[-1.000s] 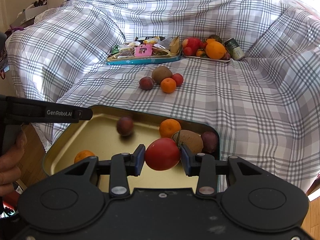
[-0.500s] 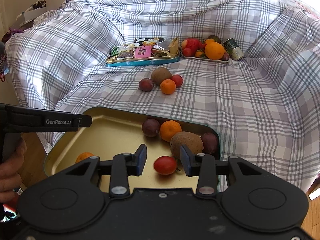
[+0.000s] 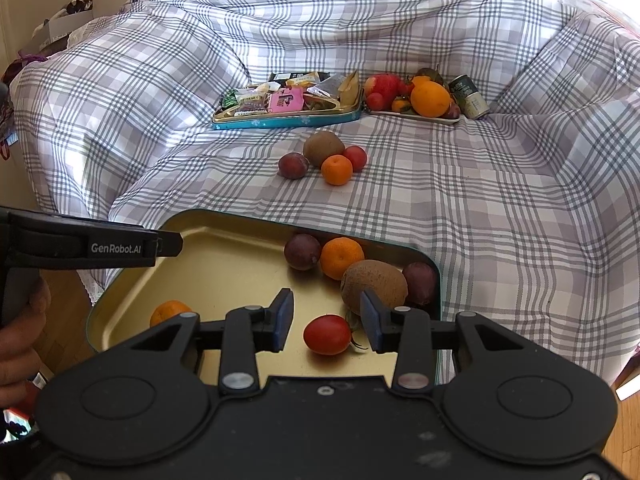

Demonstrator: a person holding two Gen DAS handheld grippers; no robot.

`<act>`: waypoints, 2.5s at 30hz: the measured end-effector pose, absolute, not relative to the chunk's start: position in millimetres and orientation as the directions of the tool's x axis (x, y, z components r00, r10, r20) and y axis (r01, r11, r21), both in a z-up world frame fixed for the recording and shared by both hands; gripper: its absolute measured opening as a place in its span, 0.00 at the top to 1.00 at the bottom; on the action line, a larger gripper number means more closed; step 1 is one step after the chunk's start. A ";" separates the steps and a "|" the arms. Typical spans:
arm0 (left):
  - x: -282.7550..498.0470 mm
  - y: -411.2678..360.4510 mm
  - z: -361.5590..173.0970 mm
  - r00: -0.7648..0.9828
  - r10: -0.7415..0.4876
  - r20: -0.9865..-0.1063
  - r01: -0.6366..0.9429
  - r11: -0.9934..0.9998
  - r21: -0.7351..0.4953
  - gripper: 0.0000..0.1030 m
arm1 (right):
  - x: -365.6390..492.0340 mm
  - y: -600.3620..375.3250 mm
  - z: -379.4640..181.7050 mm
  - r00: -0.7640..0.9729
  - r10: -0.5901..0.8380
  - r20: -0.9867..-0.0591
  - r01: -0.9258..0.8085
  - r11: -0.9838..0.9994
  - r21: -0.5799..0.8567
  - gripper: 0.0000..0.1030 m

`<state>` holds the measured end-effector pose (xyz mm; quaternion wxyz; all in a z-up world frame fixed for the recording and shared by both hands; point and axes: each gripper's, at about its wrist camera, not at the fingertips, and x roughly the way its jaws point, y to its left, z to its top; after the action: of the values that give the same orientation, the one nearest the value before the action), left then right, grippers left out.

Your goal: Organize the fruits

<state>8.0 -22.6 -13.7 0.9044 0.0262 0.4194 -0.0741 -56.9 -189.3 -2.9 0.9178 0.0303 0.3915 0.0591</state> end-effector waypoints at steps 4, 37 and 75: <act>7.3 -22.7 -14.2 0.635 -0.112 -0.765 0.157 0.988 -0.015 0.57 | -57.0 -188.9 -3.1 0.686 0.132 -0.716 -0.086 0.991 0.101 0.60; -0.9 -20.6 -10.7 0.674 -0.064 -0.736 0.131 0.991 0.033 0.57 | -53.1 -196.8 -5.4 0.714 0.033 -0.699 0.052 0.994 0.099 0.48; 42.7 -15.1 -20.0 0.596 -0.092 -0.798 0.109 0.993 -0.033 0.57 | -0.3 -196.6 -9.7 0.689 0.053 -0.723 0.058 0.990 0.128 0.48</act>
<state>42.7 -15.1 -20.0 0.8932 0.0097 0.4460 -0.0564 -0.3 -196.6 -9.7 0.9163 0.0703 0.3942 -0.0016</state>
